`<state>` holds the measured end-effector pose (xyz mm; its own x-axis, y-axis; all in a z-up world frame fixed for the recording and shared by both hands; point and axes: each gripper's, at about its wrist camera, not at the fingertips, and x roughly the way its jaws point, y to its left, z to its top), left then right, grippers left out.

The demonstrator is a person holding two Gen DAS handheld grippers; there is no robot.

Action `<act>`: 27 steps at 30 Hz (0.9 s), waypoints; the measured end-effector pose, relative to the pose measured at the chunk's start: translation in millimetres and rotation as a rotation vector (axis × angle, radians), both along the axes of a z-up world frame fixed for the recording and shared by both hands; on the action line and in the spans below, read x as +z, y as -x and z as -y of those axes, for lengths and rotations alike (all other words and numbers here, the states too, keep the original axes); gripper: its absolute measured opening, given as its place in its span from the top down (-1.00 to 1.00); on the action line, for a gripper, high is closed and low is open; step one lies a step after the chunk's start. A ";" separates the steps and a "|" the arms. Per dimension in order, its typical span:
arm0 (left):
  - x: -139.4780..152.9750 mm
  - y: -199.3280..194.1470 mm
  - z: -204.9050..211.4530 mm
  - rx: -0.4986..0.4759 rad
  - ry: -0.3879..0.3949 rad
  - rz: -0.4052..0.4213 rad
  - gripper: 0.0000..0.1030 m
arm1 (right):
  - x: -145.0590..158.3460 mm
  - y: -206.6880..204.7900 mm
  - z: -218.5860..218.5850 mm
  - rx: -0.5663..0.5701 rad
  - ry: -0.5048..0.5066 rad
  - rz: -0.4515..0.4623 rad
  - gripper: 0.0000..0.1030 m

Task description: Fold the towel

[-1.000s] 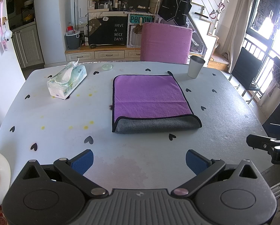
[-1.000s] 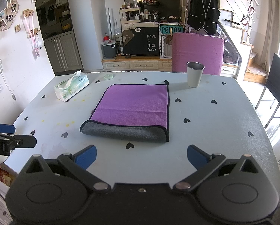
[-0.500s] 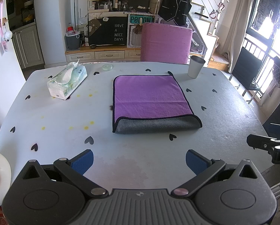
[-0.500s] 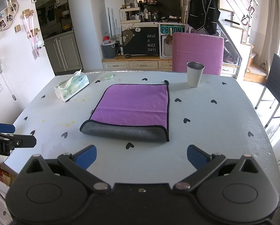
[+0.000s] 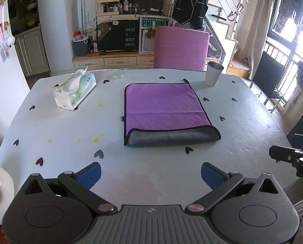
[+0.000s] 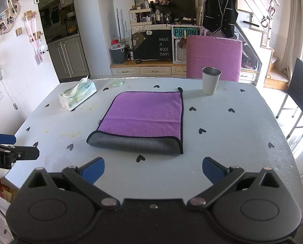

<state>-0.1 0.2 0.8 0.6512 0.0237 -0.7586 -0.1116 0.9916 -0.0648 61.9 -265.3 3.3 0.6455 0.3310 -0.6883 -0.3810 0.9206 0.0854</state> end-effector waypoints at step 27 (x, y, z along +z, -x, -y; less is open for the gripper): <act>42.9 -50.9 4.2 0.021 -0.138 0.136 -1.00 | 32.6 -57.0 -5.5 -0.037 -0.033 0.070 -0.99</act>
